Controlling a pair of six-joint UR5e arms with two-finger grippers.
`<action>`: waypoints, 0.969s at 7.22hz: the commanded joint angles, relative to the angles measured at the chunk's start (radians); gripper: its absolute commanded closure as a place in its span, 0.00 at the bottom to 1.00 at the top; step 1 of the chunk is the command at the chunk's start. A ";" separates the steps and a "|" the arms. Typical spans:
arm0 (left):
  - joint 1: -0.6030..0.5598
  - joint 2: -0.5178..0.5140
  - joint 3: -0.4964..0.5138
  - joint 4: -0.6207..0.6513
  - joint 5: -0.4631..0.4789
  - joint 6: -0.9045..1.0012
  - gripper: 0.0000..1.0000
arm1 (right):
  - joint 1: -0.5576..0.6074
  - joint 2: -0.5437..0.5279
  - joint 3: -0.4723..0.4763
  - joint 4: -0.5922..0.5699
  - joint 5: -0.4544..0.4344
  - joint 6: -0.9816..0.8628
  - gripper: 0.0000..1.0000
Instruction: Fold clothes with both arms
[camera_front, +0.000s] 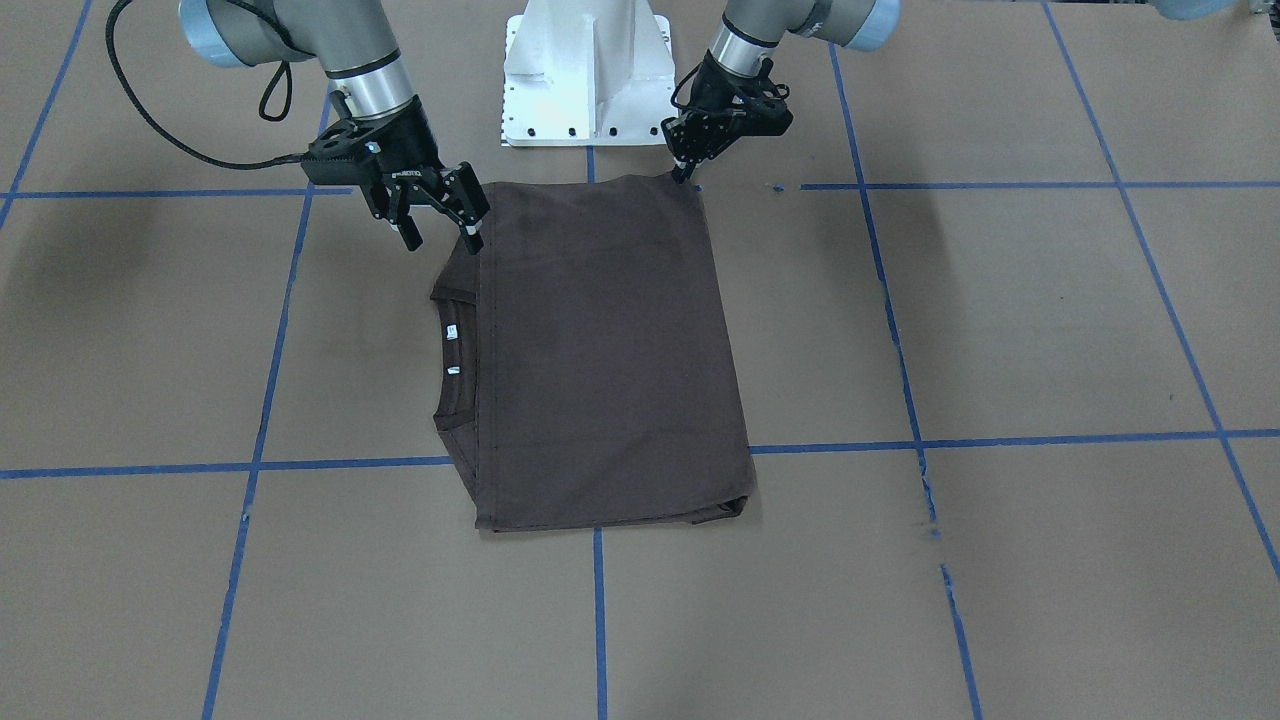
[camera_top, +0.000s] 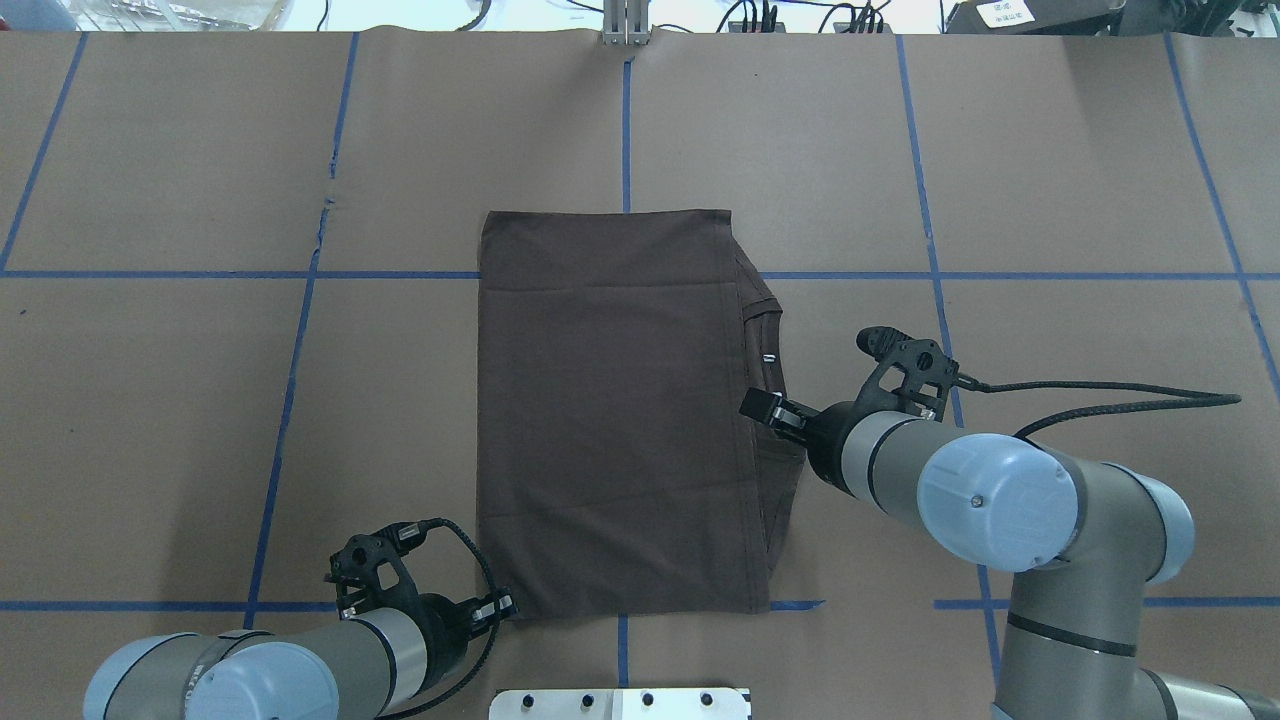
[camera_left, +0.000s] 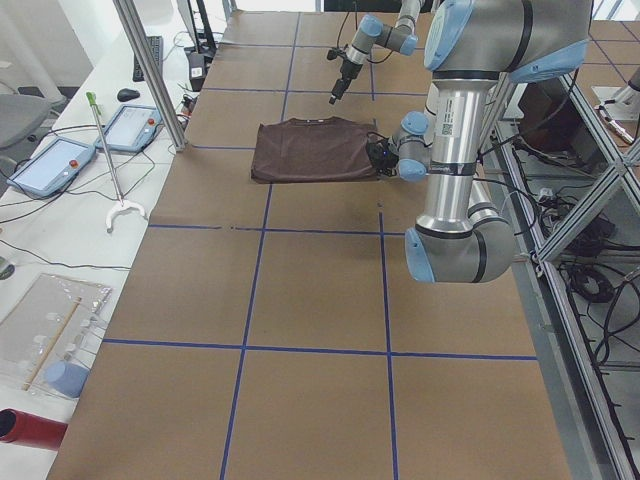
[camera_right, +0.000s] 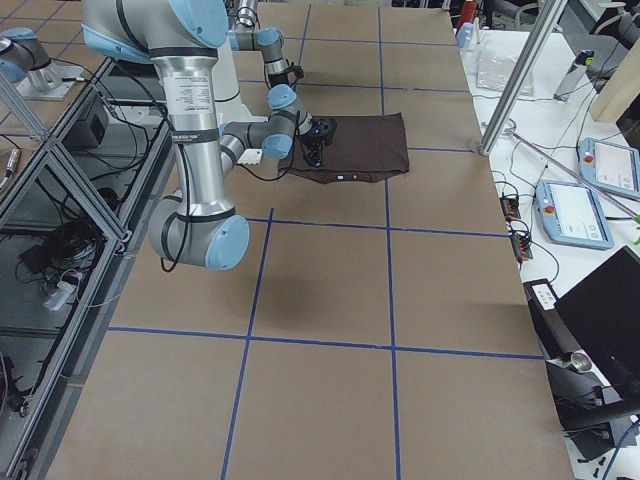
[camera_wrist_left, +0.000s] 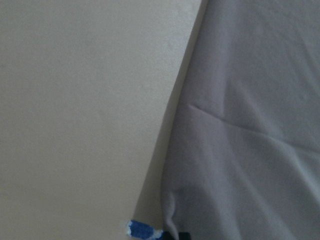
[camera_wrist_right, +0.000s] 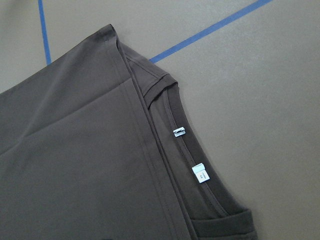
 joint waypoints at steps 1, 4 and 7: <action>0.000 -0.011 -0.003 0.000 0.000 0.001 1.00 | -0.068 0.140 -0.001 -0.261 -0.059 0.152 0.25; 0.000 -0.014 -0.004 -0.001 -0.003 0.001 1.00 | -0.180 0.130 -0.012 -0.394 -0.081 0.267 0.25; 0.000 -0.018 -0.004 -0.001 -0.005 0.001 1.00 | -0.239 0.116 -0.054 -0.387 -0.137 0.285 0.27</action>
